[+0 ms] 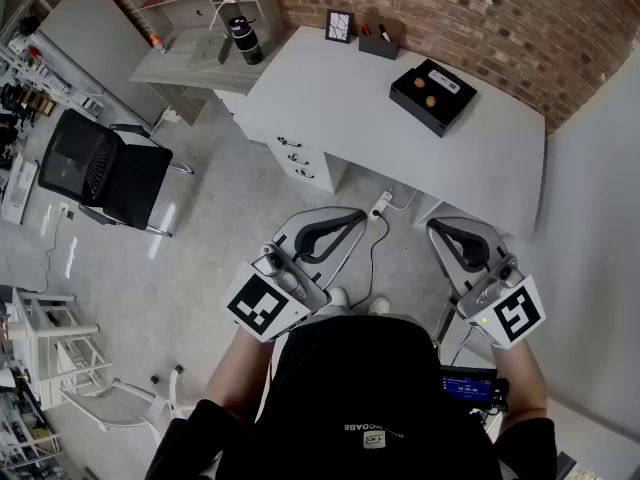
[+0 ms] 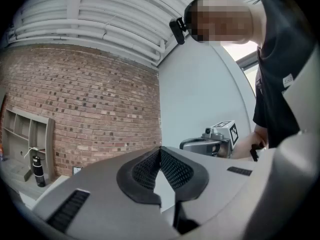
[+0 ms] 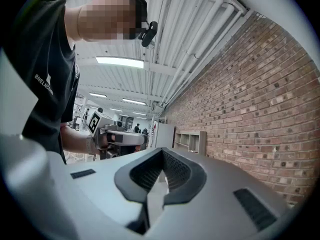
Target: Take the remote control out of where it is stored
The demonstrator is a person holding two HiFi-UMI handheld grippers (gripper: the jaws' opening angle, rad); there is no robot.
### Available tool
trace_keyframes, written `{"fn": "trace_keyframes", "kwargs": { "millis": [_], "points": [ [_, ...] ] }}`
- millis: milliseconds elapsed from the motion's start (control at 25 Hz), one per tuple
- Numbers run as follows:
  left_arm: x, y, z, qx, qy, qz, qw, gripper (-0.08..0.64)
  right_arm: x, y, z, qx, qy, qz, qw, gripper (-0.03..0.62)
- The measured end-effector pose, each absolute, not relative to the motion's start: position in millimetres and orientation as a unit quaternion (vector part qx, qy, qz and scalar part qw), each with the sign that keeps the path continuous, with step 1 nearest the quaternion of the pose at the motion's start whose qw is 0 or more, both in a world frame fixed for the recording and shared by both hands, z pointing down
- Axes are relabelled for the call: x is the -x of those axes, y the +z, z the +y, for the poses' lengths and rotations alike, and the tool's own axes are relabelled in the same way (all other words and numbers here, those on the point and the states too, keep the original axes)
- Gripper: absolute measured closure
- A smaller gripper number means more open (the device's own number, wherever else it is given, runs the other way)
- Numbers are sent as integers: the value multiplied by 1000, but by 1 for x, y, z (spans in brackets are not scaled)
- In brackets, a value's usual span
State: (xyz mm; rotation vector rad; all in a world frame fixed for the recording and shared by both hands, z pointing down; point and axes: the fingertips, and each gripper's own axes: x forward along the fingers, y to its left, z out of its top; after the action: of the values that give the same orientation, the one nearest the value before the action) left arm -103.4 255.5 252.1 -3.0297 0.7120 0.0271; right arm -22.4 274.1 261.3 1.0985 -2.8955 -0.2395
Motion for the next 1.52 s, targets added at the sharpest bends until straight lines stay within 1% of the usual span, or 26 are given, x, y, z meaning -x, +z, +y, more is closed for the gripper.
{"fn": "trace_keyframes", "kwargs": {
  "millis": [320, 480, 680, 920, 1080, 1520],
  "points": [
    [97, 254, 254, 973, 12, 231, 9, 552, 16, 260, 273, -357, -70, -931, 10, 588],
    [92, 252, 254, 972, 26, 233, 20, 552, 7, 263, 275, -350, -73, -934, 15, 588],
    [82, 256, 255, 970, 17, 242, 8, 552, -9, 262, 273, -353, -71, -933, 11, 588],
    [62, 252, 260, 968, 22, 250, 25, 552, -30, 261, 275, -350, -69, -934, 2, 588],
    [50, 260, 267, 965, 0, 262, 11, 552, -44, 267, 280, -347, -62, -936, -4, 588],
    [43, 270, 282, 959, -1, 282, 3, 552, -61, 273, 291, -342, -62, -938, -6, 588]
  ]
}}
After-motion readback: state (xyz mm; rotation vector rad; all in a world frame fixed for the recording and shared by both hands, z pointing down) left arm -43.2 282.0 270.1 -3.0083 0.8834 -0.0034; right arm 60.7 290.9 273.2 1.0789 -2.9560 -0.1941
